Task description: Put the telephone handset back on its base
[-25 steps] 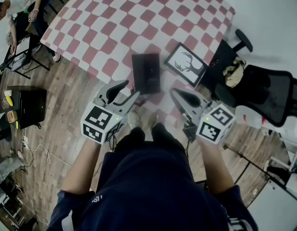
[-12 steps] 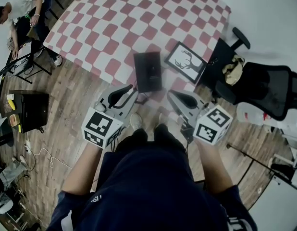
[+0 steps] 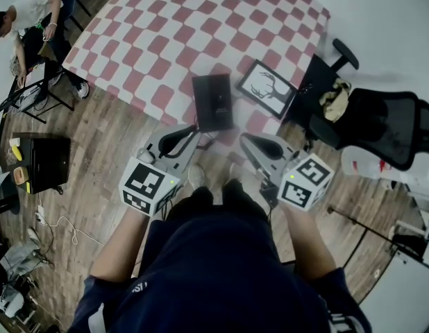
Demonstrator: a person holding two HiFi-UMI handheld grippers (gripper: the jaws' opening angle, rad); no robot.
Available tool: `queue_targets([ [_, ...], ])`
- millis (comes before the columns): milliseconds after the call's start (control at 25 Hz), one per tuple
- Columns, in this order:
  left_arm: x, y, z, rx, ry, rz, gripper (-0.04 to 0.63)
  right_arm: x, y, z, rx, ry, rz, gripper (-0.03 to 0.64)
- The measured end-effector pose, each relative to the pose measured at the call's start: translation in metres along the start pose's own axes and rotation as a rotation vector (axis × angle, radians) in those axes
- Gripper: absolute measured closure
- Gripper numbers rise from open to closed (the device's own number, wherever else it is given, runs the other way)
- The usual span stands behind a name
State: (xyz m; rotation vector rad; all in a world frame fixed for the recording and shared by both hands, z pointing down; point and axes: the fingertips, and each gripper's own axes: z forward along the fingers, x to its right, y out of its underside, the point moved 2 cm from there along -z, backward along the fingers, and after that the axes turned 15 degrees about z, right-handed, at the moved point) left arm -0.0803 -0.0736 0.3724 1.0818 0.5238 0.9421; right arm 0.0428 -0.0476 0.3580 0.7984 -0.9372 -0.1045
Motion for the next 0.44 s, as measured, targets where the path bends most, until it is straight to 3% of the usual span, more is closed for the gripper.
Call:
queue_targets([
  [440,0.0047,-0.0011,0.0018,-0.001,-0.002,0.001,0.549,-0.0001,0.0032,-0.0019,-0.018,-0.011,-0.005,0.601],
])
